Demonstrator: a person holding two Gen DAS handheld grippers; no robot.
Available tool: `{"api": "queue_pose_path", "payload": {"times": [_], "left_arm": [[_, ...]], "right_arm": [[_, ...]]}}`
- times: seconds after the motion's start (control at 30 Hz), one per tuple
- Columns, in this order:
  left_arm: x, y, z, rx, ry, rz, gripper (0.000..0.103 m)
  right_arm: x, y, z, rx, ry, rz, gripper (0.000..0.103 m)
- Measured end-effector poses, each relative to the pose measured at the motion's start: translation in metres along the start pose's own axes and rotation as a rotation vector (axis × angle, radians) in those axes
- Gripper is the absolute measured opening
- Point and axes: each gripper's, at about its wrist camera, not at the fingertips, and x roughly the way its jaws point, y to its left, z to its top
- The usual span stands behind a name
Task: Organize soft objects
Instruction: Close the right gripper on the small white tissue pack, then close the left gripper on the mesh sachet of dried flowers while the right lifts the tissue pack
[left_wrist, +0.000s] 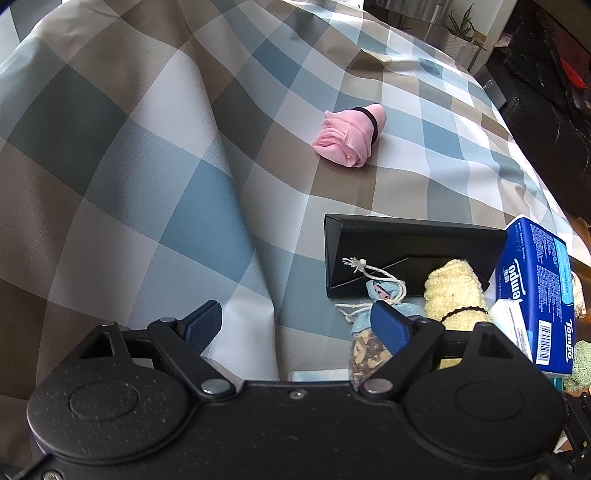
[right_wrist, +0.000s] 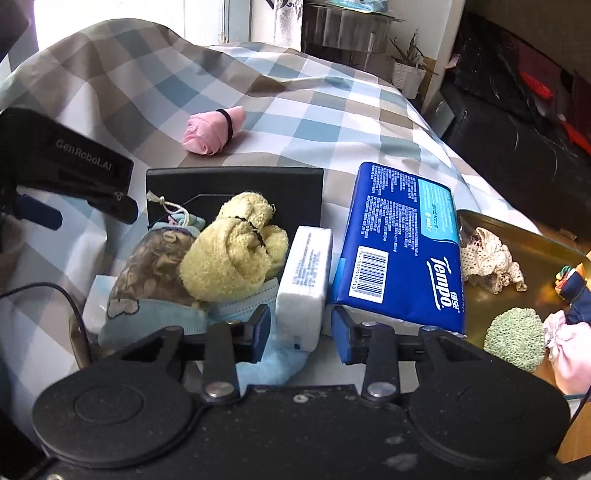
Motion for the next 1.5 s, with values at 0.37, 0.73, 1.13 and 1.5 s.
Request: {"api": "queue_pose_path", "payload": {"times": [0.37,0.73,1.13,1.5], "left_arm": [[0.004,-0.002,-0.001,0.013,0.02,-0.022,0.084],[0.006,-0.025,-0.012,0.125,0.071,-0.136,0.084],[0.022,-0.065,-0.034,0.316,0.086,-0.061,0.084],[0.029,-0.079,-0.038,0.377,0.064,-0.027,0.084]], "right_arm": [[-0.007,-0.005,0.003,0.038,-0.003,0.041,0.023],[-0.05,-0.05,-0.011,0.271,0.043,0.233,0.024],[-0.027,-0.08,-0.054,0.391,0.199,0.183,0.032],[-0.035,-0.059,-0.055,0.19,0.099,-0.02,0.07]]}}
